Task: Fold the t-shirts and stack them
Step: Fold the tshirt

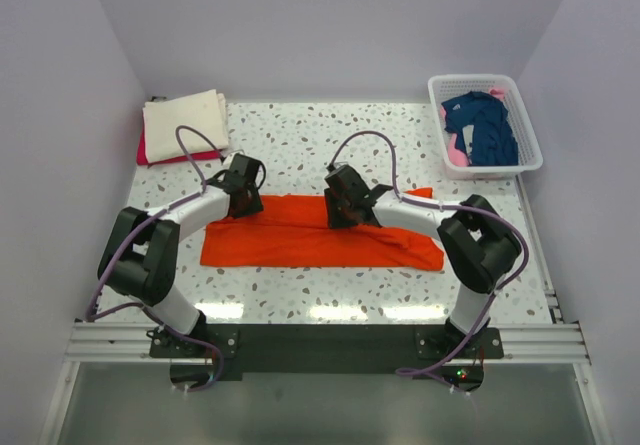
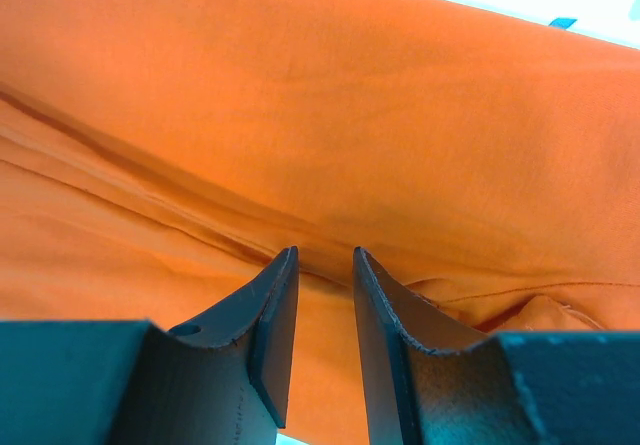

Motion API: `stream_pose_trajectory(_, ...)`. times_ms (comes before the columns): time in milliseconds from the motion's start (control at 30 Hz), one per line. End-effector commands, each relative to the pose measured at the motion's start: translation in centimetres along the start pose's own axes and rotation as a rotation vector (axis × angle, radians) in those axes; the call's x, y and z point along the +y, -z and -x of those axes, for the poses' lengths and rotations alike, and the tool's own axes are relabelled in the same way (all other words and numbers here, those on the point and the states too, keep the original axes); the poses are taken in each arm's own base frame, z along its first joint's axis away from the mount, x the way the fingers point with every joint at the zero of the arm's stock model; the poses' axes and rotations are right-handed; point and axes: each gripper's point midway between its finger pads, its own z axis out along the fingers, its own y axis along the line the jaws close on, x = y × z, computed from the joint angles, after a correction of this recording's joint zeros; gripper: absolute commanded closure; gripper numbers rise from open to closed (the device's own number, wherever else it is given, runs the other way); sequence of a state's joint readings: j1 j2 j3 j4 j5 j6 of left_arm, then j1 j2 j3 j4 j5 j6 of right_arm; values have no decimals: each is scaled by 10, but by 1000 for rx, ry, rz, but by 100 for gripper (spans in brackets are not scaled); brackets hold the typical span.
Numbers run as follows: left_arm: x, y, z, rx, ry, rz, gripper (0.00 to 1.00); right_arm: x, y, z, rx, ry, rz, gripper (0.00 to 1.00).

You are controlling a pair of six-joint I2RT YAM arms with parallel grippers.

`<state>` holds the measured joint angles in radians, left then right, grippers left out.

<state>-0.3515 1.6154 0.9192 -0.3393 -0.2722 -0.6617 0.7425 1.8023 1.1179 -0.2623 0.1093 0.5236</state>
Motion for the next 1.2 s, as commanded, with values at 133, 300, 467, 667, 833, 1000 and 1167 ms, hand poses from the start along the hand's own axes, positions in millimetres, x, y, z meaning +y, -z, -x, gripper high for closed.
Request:
stream_pose_trajectory(133, 5, 5, 11, -31, 24, 20, 60, 12, 12, 14, -67, -13, 50, 68)
stream_pose_trajectory(300, 11, 5, 4, -21, 17, 30, 60, 13, 13, 14, -69, -13, 56, 68)
stream_pose_trajectory(467, 12, 8, 1, -13, 13, 24, 60, 13, 12, 13, -69, -13, 59, 68)
stream_pose_trajectory(667, 15, 12, -5, -4, 16, 13, 60, 14, 11, 13, -71, -16, 61, 68)
stream_pose_trajectory(833, 16, 18, -8, -9, 25, 0, 60, 13, 11, 14, -73, -17, 61, 68)
stream_pose_trajectory(1000, 18, 20, -13, -2, 26, -5, 61, 15, 9, 14, -70, -18, 66, 68)
stream_pose_trajectory(1167, 21, 22, -16, -1, 25, -5, 61, 16, 8, 14, -70, -17, 67, 68)
